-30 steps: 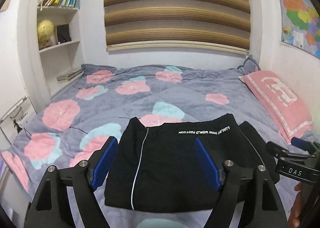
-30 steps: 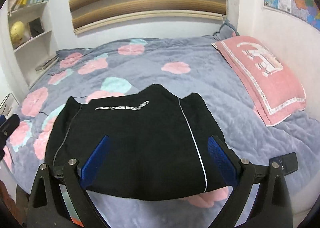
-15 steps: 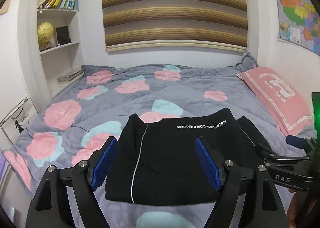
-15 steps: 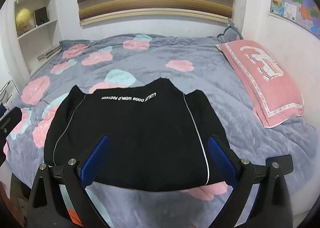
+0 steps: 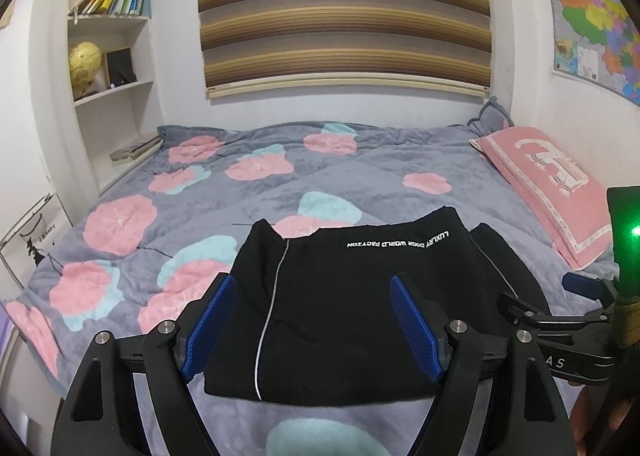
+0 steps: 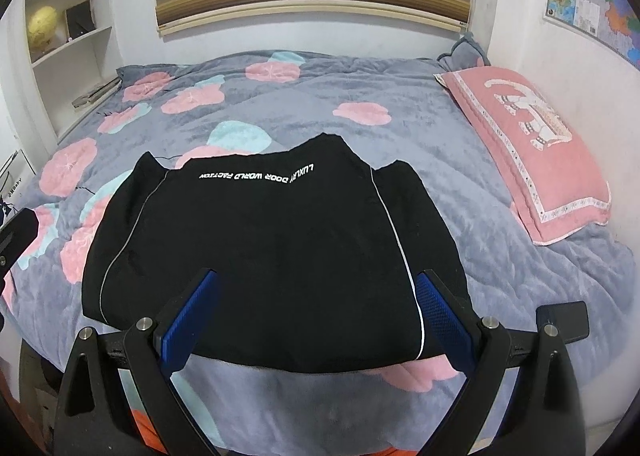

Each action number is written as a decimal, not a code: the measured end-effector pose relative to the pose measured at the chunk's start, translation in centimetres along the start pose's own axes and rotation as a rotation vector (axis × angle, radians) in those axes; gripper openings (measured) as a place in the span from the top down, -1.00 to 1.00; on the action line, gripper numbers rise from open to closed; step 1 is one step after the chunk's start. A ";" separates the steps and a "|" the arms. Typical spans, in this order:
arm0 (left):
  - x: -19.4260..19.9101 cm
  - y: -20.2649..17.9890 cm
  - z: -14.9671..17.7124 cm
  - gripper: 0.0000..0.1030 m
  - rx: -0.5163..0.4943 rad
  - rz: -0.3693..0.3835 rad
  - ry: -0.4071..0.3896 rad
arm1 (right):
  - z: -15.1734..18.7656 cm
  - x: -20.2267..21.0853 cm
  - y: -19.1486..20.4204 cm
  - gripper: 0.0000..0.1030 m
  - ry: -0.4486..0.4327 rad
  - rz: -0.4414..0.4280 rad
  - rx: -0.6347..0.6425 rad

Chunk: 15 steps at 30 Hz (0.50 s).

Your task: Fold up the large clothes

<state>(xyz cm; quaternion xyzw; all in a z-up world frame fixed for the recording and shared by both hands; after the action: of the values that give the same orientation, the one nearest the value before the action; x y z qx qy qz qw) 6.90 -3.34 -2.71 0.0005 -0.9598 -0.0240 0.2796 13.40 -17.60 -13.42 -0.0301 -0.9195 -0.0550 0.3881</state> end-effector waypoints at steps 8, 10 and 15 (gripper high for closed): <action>-0.4 0.1 0.2 -0.56 0.004 0.005 0.011 | 0.6 -0.7 0.0 -0.93 0.023 -0.002 0.008; -0.6 0.1 0.4 -0.56 0.007 0.006 0.019 | 0.7 -0.8 0.0 -0.93 0.027 -0.006 0.009; -1.0 -0.1 0.7 -0.56 0.009 0.014 0.033 | 0.9 -1.2 0.0 -0.93 0.037 -0.009 0.015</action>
<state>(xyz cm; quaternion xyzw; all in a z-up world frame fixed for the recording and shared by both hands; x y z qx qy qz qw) 7.36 -3.40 -3.82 -0.0045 -0.9552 -0.0179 0.2955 13.58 -17.49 -14.86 -0.0220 -0.9126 -0.0502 0.4051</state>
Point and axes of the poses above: each gripper's, at about its wrist camera, not at the fingertips, and x roughly against the way its jaws point, y to its left, z to its underside, the point moved 10 cm from there along -x, roughly the way its jaws point
